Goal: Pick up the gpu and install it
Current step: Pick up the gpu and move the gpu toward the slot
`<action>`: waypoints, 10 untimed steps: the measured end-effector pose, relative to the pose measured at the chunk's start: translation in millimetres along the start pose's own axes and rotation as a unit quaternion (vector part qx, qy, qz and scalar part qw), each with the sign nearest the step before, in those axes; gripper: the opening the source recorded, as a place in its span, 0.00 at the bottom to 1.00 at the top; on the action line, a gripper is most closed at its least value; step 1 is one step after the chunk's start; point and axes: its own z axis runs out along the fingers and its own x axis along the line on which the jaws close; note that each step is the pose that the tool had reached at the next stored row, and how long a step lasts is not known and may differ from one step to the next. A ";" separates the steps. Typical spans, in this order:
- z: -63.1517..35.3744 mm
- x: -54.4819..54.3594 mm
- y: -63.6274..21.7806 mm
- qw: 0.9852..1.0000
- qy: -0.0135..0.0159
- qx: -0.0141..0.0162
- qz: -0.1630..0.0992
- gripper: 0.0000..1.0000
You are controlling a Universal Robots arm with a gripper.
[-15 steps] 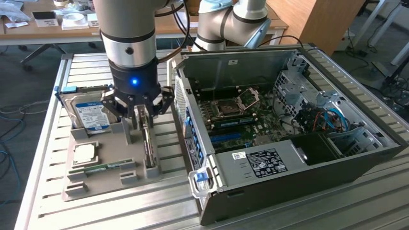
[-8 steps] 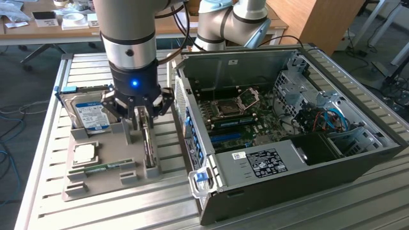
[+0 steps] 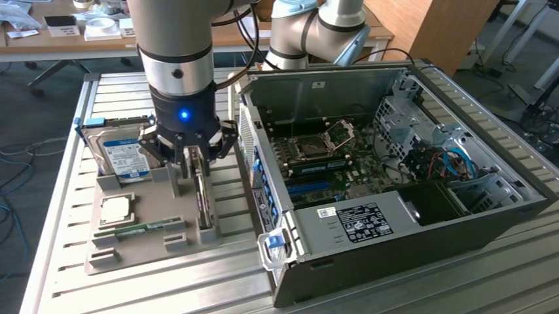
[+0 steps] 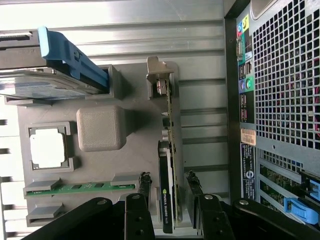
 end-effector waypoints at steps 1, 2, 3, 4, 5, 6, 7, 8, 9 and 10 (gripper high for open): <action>0.1 0.0 0.0 1.000 0.000 0.000 0.000 0.42; 0.6 0.0 0.0 1.000 0.000 0.000 0.000 0.42; 1.3 0.0 0.0 1.000 0.000 0.000 0.000 0.42; 1.8 0.0 -0.1 1.000 0.000 0.000 0.000 0.42; 2.2 0.0 -0.1 1.000 0.000 0.000 0.000 0.42; 2.2 0.0 -0.1 1.000 0.000 0.000 0.000 0.42; 2.2 0.0 -0.1 1.000 0.000 0.000 0.000 0.42; 2.2 0.0 -0.1 1.000 0.000 0.000 0.000 0.42; 2.3 0.0 -0.1 1.000 0.000 0.000 0.000 0.42; 2.3 0.0 -0.1 1.000 0.000 0.000 0.000 0.42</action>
